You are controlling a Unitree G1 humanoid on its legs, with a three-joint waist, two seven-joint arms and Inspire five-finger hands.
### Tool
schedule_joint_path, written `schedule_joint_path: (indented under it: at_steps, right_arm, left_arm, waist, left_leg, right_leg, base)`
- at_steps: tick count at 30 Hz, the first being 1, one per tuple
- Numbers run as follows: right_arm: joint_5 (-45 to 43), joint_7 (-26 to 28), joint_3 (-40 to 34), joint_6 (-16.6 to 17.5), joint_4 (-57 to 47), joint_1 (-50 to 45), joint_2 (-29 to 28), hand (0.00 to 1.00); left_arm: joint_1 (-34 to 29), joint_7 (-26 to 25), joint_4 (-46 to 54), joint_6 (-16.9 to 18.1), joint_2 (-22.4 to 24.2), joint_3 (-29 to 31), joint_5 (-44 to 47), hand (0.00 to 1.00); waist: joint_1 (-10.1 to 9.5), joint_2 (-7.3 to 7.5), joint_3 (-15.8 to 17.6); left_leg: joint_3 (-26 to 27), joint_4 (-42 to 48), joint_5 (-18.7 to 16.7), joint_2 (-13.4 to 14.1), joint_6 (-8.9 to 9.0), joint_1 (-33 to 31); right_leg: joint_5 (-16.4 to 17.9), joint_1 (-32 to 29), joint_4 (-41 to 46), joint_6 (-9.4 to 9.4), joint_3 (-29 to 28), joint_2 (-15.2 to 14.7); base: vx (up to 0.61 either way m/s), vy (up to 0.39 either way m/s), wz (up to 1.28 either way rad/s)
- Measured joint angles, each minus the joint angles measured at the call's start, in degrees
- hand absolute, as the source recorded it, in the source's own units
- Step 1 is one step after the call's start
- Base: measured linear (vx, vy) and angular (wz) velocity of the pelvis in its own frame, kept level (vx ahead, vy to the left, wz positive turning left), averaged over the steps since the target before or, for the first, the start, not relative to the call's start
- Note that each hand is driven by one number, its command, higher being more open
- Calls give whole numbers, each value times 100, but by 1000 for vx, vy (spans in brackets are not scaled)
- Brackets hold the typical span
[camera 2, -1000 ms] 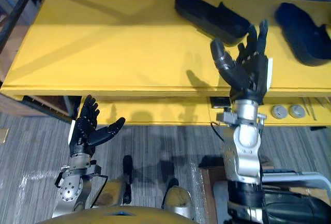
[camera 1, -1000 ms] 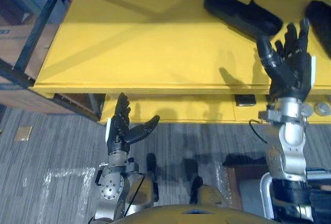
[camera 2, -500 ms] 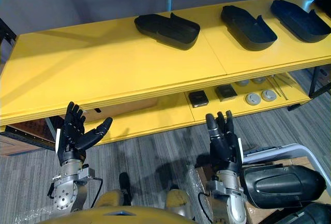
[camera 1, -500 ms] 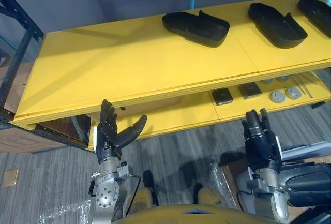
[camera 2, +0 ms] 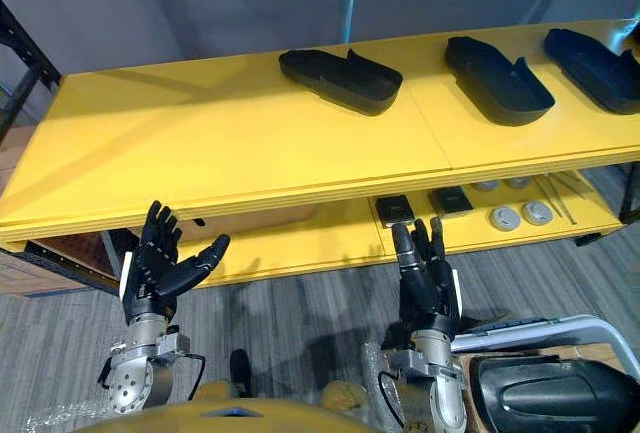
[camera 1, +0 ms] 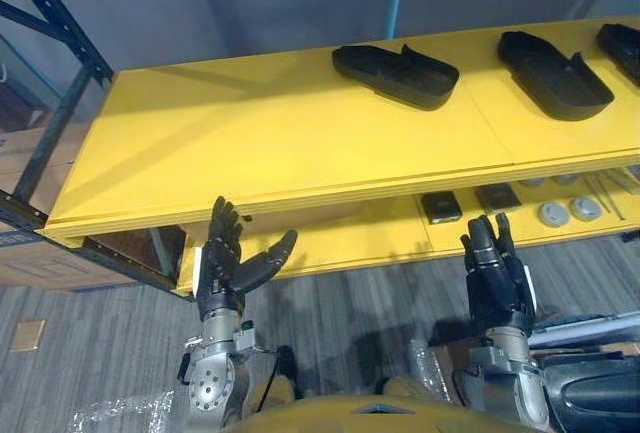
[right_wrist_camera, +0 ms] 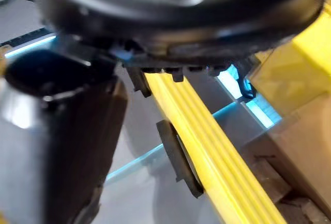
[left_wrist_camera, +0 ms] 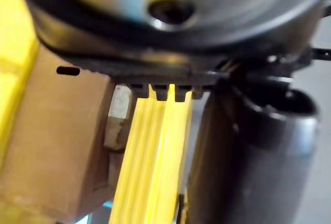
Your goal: Walk over and take three plastic housings, then place them on the shelf
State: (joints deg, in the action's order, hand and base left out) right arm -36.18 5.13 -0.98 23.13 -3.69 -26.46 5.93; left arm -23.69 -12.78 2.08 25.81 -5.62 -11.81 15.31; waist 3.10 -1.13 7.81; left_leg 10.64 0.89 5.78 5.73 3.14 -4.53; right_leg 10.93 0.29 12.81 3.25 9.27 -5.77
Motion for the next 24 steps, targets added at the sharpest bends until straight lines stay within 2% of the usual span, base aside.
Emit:
schedule_joint_path:
  at_steps: [1, 7, 8, 10, 13, 14, 16, 17, 18, 19, 21, 22, 23, 24]
  right_arm:
    - [175, -268, -10, 84, 184, 240, 66, 100]
    - [210, -701, -14, 161, 324, 620, 60, 100]
    - [222, -762, 12, 165, 426, 779, 51, 100]
    - [220, -762, -8, 191, 430, 845, 50, 100]
    - [305, -637, -12, 199, 606, 1178, 35, 100]
    - [440, -572, 0, 199, 683, 1270, 16, 100]
    - [448, -436, 35, 199, 690, 1234, 16, 100]
    - [448, -361, 37, 199, 690, 1221, 19, 100]
    - [449, -282, 37, 199, 690, 1216, 32, 100]
    - [450, -257, 30, 199, 691, 1219, 53, 100]
    - [515, -194, -58, 197, 676, 1192, 265, 100]
    - [671, -181, -104, 191, 653, 1134, 412, 100]
    - [724, -174, -117, 173, 592, 1068, 539, 100]
    - [842, -186, -161, 172, 575, 1063, 544, 100]
  left_arm:
    - [151, -4, 0, -20, -18, -24, -16, 100]
    - [284, 77, 73, -129, -133, 61, -195, 100]
    - [264, 39, 77, -165, -159, 125, -246, 100]
    - [220, 6, 84, -226, -173, 174, -242, 100]
    - [271, -104, 137, -356, -209, 417, -226, 100]
    - [289, -145, 141, -360, -221, 495, -219, 100]
    - [283, -218, 148, -359, -314, 597, -184, 100]
    - [281, -229, 197, -359, -392, 639, -159, 100]
    - [254, -249, 270, -359, -441, 723, -100, 100]
    - [256, -273, 274, -357, -433, 743, -49, 100]
    - [243, -378, 318, -350, -200, 757, 86, 100]
    - [229, -415, 317, -344, -43, 736, 110, 100]
    - [183, -442, 322, -320, 67, 745, 112, 100]
    - [161, -443, 320, -298, 93, 769, 112, 100]
  waist:
    - [-6, 60, 35]
    - [-85, 273, 176]
    - [-124, 314, 202]
    - [-141, 291, 202]
    - [-146, 191, 249]
    - [-179, 132, 320]
    - [-181, 246, 288]
    - [-181, 392, 285]
    - [-190, 558, 233]
    - [-176, 584, 221]
    - [-130, 372, 238]
    - [-143, 128, 294]
    - [-158, -35, 319]
    - [-143, -64, 342]
  left_leg:
    - [66, 126, -163, 6, 35, 12]
    - [261, 531, -577, -135, -38, 145]
    - [412, 535, -613, -112, -84, 288]
    - [476, 599, -626, -49, -88, 338]
    - [601, 583, -739, 231, -130, 357]
    - [715, 580, -783, 342, -81, 394]
    - [812, 609, -831, 343, -4, 408]
    - [803, 676, -865, 310, 50, 396]
    - [800, 808, -892, 262, 106, 317]
    - [775, 889, -906, 260, 129, 266]
    - [608, 1230, -1035, 535, 268, 117]
    - [531, 1510, -1126, 794, 289, 33]
    - [452, 1922, -1120, 973, 211, -144]
    - [420, 2206, -1096, 1048, 178, -251]
  right_leg:
    - [3, -23, -1, 0, -89, -22]
    - [138, -31, 240, -107, -312, -238]
    - [-29, -124, 511, 72, -113, -300]
    - [-167, -134, 591, 32, 86, -321]
    - [-616, -318, 687, 114, 127, -194]
    - [-533, -438, 790, -87, 149, -192]
    - [-646, -486, 586, 76, 167, -360]
    - [-672, -488, 359, 119, 167, -434]
    - [-559, -480, 117, -1, 218, -441]
    - [-613, -490, 72, 86, 167, -430]
    - [-561, -368, 22, 11, 401, -262]
    - [-517, -168, -222, -67, 533, -69]
    - [-566, 28, -440, -170, 625, 104]
    - [-648, 95, -490, -228, 626, 144]
  base:
    - [-92, 67, -36]
    - [-22, 81, -36]
    - [26, 34, -47]
    - [10, 19, -34]
    - [-52, 46, -40]
    - [-106, 43, -46]
    - [-76, 9, -25]
    - [-12, -118, -1]
    - [-4, -221, 3]
    - [13, -242, 19]
    - [45, -165, 20]
    - [82, -97, 9]
    - [99, -84, 11]
    - [105, -115, 16]
